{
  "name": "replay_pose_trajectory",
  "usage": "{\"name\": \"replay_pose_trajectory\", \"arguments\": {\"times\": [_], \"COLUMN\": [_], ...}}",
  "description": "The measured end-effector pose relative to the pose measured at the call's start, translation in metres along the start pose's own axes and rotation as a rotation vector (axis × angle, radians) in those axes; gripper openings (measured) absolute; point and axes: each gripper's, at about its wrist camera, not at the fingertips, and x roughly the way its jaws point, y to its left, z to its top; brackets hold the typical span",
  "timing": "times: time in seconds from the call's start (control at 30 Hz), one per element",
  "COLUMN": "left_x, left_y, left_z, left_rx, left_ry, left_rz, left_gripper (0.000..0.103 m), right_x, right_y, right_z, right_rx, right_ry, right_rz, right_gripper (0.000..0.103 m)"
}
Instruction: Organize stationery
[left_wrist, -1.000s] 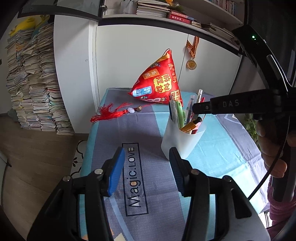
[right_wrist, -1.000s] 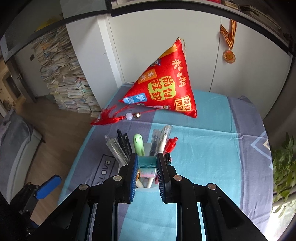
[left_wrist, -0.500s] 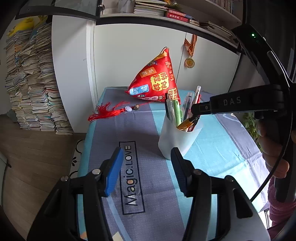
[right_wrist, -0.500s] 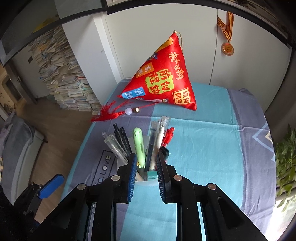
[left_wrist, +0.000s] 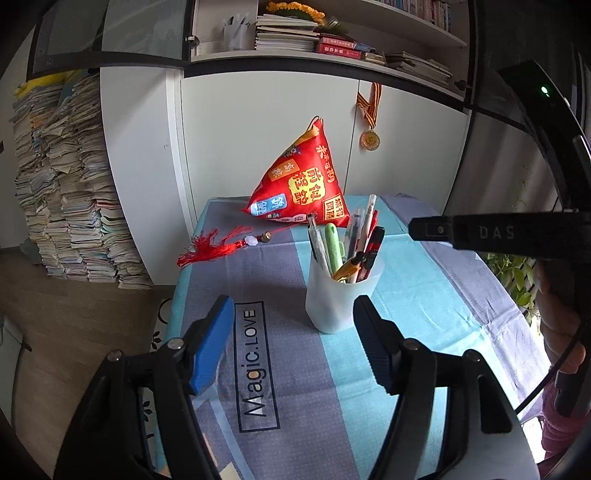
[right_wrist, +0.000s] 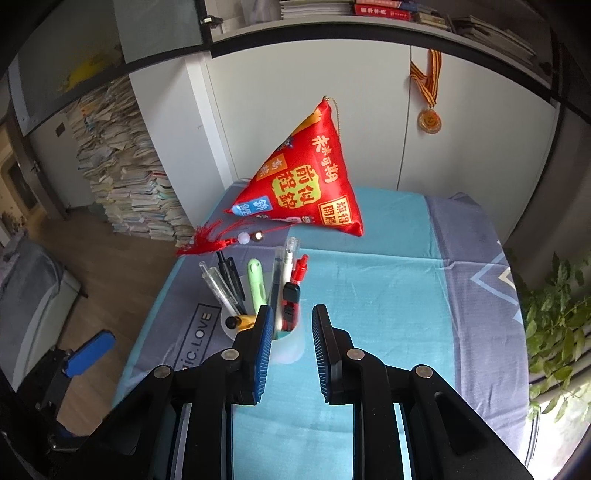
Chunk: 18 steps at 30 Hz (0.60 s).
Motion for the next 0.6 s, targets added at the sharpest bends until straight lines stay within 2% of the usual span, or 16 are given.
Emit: {"name": "replay_pose_trajectory", "arguments": {"times": [0.17,0.23,0.33,0.5,0.6], "left_x": [-0.016,-0.027,-0.044,-0.066,-0.079], "left_y": [-0.016,-0.026,-0.039,-0.059,-0.075], "left_z": [0.011,0.014,0.018,0.02,0.016], "left_rx": [0.01,0.032,0.064,0.075,0.098], "left_ry": [-0.051,-0.096,-0.161,-0.199,-0.223], "left_rz": [-0.007,0.013,0.045,0.033,0.038], "left_gripper": [0.068,0.074,0.077,0.088,0.09], "right_x": [-0.025,-0.038,-0.06,-0.095,-0.11], "right_y": [-0.017,-0.025,-0.037,-0.056,-0.06], "right_z": [-0.018,-0.025,-0.033,-0.048,-0.058], "right_rx": [0.003,0.007,0.022,0.069,0.073], "right_ry": [-0.056,-0.082,-0.127,-0.214,-0.246], "right_rz": [-0.052,-0.069,-0.09,-0.085,-0.092], "right_gripper": [0.026,0.029,0.03,0.042,0.042]}}
